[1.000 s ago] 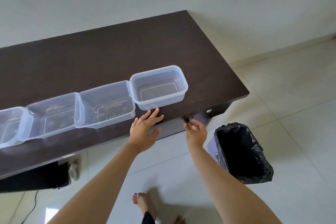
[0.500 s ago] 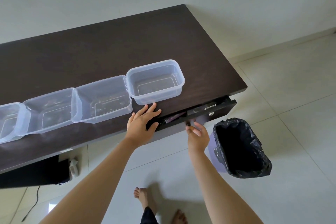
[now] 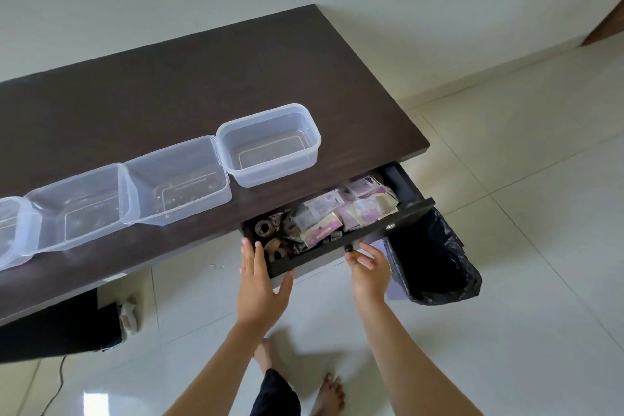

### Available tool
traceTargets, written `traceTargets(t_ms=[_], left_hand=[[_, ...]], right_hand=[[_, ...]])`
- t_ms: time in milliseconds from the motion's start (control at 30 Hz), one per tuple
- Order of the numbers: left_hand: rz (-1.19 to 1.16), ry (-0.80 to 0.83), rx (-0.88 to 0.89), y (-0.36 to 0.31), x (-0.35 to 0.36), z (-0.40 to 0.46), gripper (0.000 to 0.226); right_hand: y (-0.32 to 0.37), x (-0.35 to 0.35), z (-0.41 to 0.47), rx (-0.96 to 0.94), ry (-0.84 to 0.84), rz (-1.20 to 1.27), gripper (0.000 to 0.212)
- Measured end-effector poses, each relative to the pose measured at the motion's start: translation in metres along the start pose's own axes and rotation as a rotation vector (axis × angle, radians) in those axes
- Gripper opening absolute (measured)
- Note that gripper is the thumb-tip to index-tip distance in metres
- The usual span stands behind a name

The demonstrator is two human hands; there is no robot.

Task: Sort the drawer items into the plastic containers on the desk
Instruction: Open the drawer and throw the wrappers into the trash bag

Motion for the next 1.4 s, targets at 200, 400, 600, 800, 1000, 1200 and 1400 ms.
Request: traceTargets(t_ms=[200, 400, 600, 800, 1000, 1200, 1400], left_hand=[[-0.091, 0.023, -0.046, -0.010, 0.009, -0.026, 0.084], [-0.138, 0.047, -0.077, -0.022, 0.022, -0.059, 0.084], [-0.165, 0.047, -0.069, -0.025, 0.031, -0.079, 0.083], [-0.137, 0.049, -0.064, -0.023, 0.035, -0.090, 0.083], [-0.140, 0.057, -0.069, -0.027, 0.040, -0.105, 0.085], [-0.119, 0.111, -0.094, -0.026, 0.046, -0.117, 0.085], [-0.093, 0.078, -0.097, -0.032, 0.044, -0.112, 0.082]], right_hand=[[-0.015, -0.022, -0.013, 0.030, -0.028, -0.015, 0.030], [-0.027, -0.048, -0.029, 0.068, -0.029, 0.048, 0.042], [-0.042, -0.065, -0.033, 0.056, -0.024, 0.113, 0.053], [-0.060, -0.073, -0.033, 0.083, 0.003, 0.219, 0.055], [-0.068, -0.086, -0.035, 0.071, -0.039, 0.185, 0.054], [-0.073, -0.093, -0.040, 0.095, -0.035, 0.198, 0.053], [-0.059, -0.101, -0.049, 0.096, 0.027, 0.090, 0.046]])
Point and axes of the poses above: each hand's wrist, its own z-axis towards the middle knuckle, its own x-axis out of the palm, y = z × x, the point moved 4 cm from there along z, towards the middle knuckle, and after that the axes turned 9 degrees about x, right-handed, at the moved point
